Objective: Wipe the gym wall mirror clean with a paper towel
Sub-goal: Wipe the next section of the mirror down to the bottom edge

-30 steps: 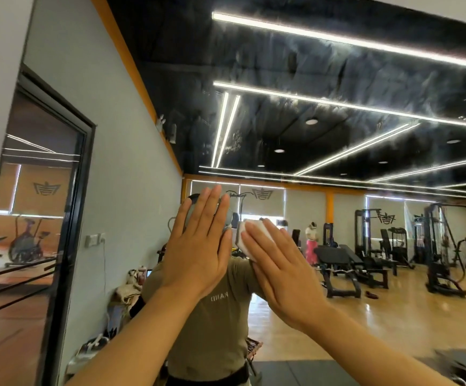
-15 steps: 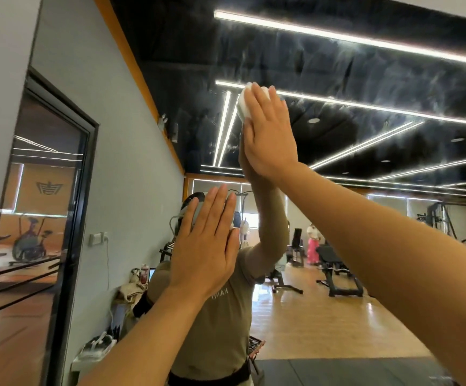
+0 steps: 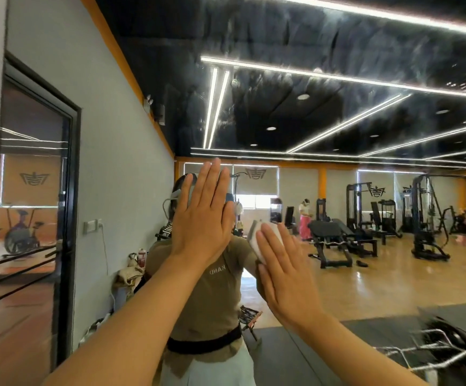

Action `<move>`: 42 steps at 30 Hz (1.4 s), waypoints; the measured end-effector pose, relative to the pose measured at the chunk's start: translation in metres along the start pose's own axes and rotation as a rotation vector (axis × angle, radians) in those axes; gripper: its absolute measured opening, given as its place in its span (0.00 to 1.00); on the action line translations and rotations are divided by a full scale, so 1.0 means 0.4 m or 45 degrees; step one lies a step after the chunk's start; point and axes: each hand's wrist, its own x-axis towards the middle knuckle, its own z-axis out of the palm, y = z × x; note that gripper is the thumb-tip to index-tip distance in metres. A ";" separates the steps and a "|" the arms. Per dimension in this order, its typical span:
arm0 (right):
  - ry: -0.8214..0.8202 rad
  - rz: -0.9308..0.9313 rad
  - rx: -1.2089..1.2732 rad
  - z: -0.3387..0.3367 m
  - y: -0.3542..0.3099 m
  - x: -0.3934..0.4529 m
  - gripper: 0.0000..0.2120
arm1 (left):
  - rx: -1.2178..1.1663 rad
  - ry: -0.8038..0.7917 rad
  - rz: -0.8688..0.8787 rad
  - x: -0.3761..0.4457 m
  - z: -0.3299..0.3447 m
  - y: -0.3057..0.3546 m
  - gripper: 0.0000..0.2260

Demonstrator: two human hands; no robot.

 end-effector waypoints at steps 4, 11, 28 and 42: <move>-0.065 -0.052 -0.011 -0.018 0.025 0.024 0.26 | -0.045 -0.061 0.075 -0.050 -0.017 0.030 0.28; 0.154 0.288 0.111 -0.081 0.123 0.336 0.27 | -0.114 -0.091 0.034 -0.183 -0.017 0.103 0.28; 0.019 0.176 -0.003 -0.011 0.084 -0.231 0.26 | 0.030 -0.102 0.019 -0.189 0.012 0.112 0.27; 0.224 0.260 0.004 -0.124 0.293 0.282 0.26 | -0.247 -0.116 -0.088 -0.193 0.006 0.297 0.29</move>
